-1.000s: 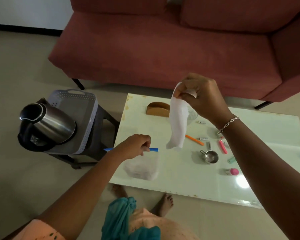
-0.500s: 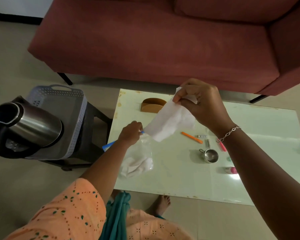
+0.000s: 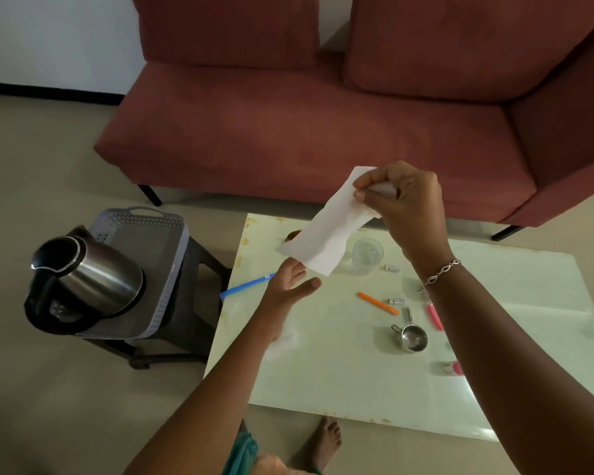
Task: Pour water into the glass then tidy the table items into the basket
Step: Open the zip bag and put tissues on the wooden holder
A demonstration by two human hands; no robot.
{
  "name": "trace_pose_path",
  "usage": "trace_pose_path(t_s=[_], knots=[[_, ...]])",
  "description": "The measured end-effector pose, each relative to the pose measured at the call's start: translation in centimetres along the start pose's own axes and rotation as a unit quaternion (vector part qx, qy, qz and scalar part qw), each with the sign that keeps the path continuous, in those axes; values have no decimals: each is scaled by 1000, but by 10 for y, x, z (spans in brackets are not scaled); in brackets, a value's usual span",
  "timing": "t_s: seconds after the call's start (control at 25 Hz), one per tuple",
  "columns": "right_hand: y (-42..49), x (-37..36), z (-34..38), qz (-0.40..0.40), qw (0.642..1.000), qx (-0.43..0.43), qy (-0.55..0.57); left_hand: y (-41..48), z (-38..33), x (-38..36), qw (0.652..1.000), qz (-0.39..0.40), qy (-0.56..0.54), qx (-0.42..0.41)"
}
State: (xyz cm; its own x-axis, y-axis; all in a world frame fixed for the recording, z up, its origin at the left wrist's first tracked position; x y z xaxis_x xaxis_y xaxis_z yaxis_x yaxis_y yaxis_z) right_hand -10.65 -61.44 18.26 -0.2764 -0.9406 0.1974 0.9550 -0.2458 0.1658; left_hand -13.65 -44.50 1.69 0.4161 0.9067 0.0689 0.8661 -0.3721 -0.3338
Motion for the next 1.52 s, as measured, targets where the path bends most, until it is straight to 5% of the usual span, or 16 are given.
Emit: trace_pose_path(t_s=[0.24,0.48,0.68,0.88,1.0,1.12,1.32,1.52], knots=[[-1,24,22,-12,996,-42,72,-14,-50,7,985,-125,-102,-60],[-2,43,19,49,981,-104,159,-25,-82,2,975,-80,-197,-63],[-7,53,3,124,947,-132,266,-34,-105,-2,978,-111,-156,-88],[-31,67,-35,55,911,-230,337,-40,-120,-2,972,-141,-115,-147],[-43,68,-39,61,946,-212,237,-44,-128,0,974,-128,-42,-184],[-47,63,-21,112,993,-41,-13,-48,-141,0,970,-112,50,-212],[-46,30,7,235,952,91,-174,-49,-165,-5,952,-63,182,-237],[-36,29,21,216,946,99,-221,-48,-183,1,933,-88,200,-286]])
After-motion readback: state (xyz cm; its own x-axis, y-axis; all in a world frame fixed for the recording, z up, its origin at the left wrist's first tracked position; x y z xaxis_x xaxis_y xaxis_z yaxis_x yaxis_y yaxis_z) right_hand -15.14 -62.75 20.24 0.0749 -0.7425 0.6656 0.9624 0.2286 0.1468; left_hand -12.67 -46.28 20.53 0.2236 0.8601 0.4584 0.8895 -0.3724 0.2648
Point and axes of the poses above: each hand's wrist, its own y-axis towards the middle knuckle, its own x-axis out of the back of the hand, z = x × y, the point moved 3 cm from there along y, towards the middle knuckle, and after that the axes turned 11 degrees about y, right-handed, at the moved point
